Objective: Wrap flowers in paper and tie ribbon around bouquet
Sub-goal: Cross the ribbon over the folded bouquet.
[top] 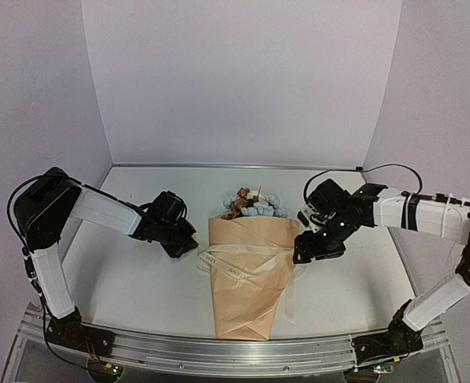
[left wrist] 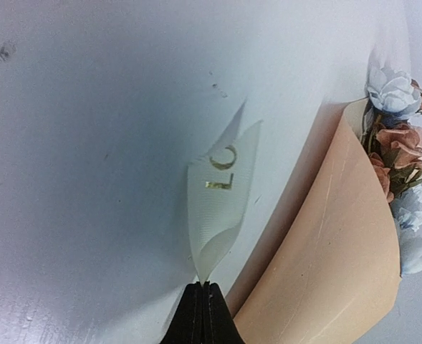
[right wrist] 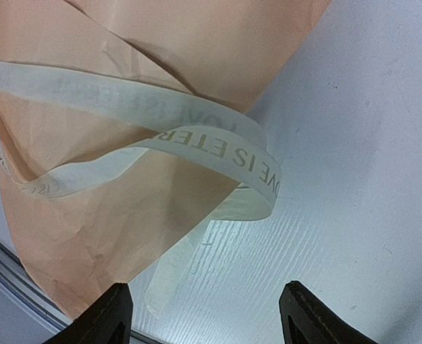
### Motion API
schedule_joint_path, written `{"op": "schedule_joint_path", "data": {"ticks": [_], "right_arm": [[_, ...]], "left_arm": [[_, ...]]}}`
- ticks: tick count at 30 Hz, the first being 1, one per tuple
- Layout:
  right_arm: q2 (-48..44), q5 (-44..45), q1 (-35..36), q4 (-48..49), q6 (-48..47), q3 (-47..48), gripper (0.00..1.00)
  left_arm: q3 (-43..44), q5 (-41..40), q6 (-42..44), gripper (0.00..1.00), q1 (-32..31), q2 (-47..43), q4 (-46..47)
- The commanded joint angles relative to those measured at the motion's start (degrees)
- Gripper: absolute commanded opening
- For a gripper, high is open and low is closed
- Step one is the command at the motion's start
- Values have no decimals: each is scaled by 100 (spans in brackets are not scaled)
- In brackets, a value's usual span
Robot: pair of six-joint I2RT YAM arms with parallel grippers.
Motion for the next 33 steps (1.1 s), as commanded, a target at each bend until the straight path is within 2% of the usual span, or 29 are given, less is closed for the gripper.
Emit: {"op": "schedule_joint_path", "data": {"ticks": [1,5,10,21,27,33], "right_arm": [[179,51,-163,667,140,-326,72],[327,-89,-177,992,499,-527,67],[341,267,-83,1341,751,-934,63],[-36,630,-23,1292,1000,-1330,58],[-7,974,658,1051,835,-1217,59],[497,1229,1082,1069,811,-1029,60]], "left_arm": [[310,-462,552,0,56,-412,-268],[403,-690,815,0,97,-547,-450],[546,-1116,1155,0,178,-671,-678],[648,-1779,1639,0,276,-1057,-1077],[666,-1879,1785,0,321,-1103,-1159],[657,-1845,1858,0,352,-1132,-1186]]}}
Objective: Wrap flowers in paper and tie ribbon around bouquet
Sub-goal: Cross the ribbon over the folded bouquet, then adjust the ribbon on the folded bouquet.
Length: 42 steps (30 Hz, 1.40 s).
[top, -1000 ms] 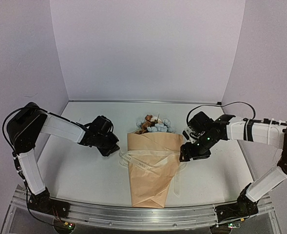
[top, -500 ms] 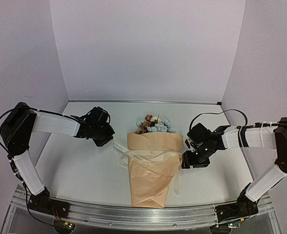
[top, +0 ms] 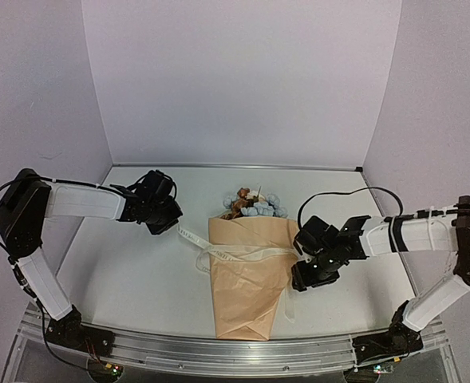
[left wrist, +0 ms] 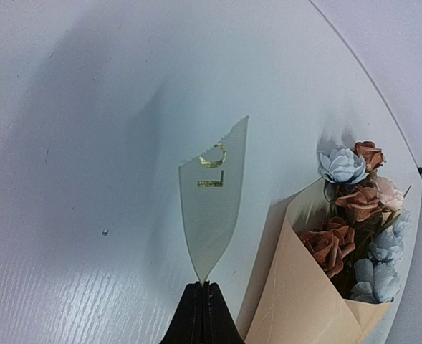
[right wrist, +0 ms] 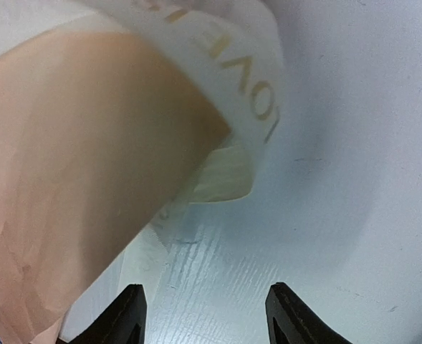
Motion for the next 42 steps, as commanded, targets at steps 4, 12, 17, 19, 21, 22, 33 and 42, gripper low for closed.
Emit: {"op": "schedule_joint_path", "data": {"ticks": [4,12,17,19,21,22,33,42], "right_arm": [[649,639,396,54,-10,360,62],[891,976,645,389,318,159,53],[660,1352,650,263,330,-189,35],[436,1509,650,113,204,-368,27],[173,1613,632,-28,84,-560,23],[35,1635,606,-106,31,-655,21],[-724,858,415,-277,-716,-675,39],[-27,673,410,-121,-1381,-88,53]], "left_arm": [[183,-88,185,0,59,-275,-52],[125,-32,195,0,82,-285,-5],[116,-39,205,0,113,-292,-39],[98,-50,216,0,143,-311,-64],[85,-61,247,0,170,-328,-102],[75,-69,263,0,185,-336,-118],[-13,80,431,0,231,-349,-3],[-14,179,484,0,232,-313,55]]}}
